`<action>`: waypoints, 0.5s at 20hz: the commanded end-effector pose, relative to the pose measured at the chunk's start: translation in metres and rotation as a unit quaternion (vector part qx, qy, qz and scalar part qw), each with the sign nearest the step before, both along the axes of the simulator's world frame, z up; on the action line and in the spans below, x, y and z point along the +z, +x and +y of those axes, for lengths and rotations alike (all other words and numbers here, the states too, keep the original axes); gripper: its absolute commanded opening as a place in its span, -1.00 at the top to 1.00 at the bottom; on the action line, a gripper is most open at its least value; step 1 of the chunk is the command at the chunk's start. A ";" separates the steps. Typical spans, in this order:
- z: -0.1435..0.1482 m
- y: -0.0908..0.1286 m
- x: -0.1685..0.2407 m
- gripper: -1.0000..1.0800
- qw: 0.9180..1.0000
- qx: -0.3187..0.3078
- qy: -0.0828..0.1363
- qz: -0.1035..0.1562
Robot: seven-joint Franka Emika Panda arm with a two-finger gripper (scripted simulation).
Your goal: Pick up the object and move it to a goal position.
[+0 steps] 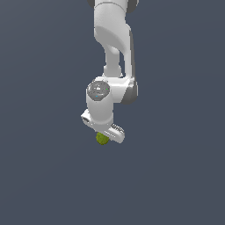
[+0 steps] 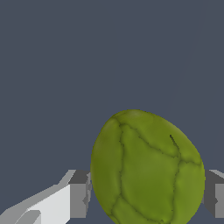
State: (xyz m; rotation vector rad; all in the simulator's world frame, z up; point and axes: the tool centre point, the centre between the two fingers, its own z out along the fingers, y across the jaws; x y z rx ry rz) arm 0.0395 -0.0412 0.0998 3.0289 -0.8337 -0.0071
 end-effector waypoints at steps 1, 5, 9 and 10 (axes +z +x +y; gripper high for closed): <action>0.005 -0.008 0.021 1.00 1.000 0.000 0.000 -0.002; 0.013 -0.024 0.055 1.00 1.000 0.000 0.000 -0.002; 0.021 -0.041 0.090 1.00 1.000 0.000 0.000 -0.002; 0.023 -0.045 0.099 1.00 1.000 0.000 0.000 -0.002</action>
